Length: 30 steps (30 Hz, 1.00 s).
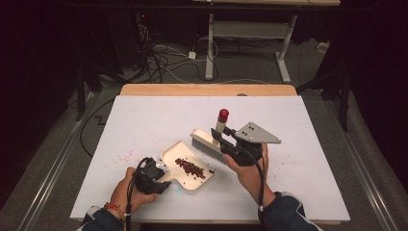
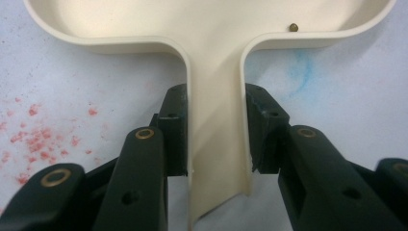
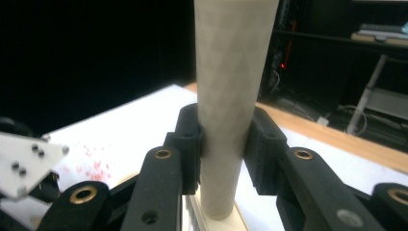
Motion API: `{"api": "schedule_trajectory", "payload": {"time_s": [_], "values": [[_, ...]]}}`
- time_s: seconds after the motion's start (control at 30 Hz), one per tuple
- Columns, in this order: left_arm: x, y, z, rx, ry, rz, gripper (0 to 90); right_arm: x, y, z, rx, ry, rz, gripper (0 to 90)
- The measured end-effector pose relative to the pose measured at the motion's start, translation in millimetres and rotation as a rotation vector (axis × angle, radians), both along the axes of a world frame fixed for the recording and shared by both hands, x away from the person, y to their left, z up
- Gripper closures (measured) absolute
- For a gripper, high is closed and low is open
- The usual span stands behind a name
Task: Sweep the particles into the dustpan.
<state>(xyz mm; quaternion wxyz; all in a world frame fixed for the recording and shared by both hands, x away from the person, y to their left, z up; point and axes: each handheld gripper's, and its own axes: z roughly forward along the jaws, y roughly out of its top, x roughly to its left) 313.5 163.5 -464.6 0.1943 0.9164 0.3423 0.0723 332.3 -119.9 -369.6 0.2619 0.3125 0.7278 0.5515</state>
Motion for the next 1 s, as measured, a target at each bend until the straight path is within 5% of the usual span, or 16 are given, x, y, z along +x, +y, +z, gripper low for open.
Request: {"api": "schedule_trajectory", "payload": {"time_s": [0.23, 0.43, 0.63, 0.83, 1.0], "values": [[-2.3, -0.6, 0.5, 0.013, -0.004, -0.007, 63.7, -15.9, -23.8, -7.9, -0.082, -0.012, -0.043, 70.2], [-3.9, -0.9, 1.5, 0.026, -0.002, -0.018, 63.7, -32.3, -42.6, -10.5, -0.143, 0.023, -0.05, 70.2], [-5.2, -0.7, 1.1, 0.024, 0.0, -0.017, 63.7, -47.7, -52.4, -13.3, -0.135, 0.085, -0.015, 70.2], [-4.6, -1.7, 1.2, 0.03, -0.001, -0.018, 63.7, -52.0, -38.1, -16.7, -0.155, 0.065, 0.026, 70.2], [-4.2, -1.3, 1.1, 0.028, 0.0, -0.019, 63.7, -53.8, -34.7, -17.3, -0.119, 0.068, 0.072, 70.1]]}}
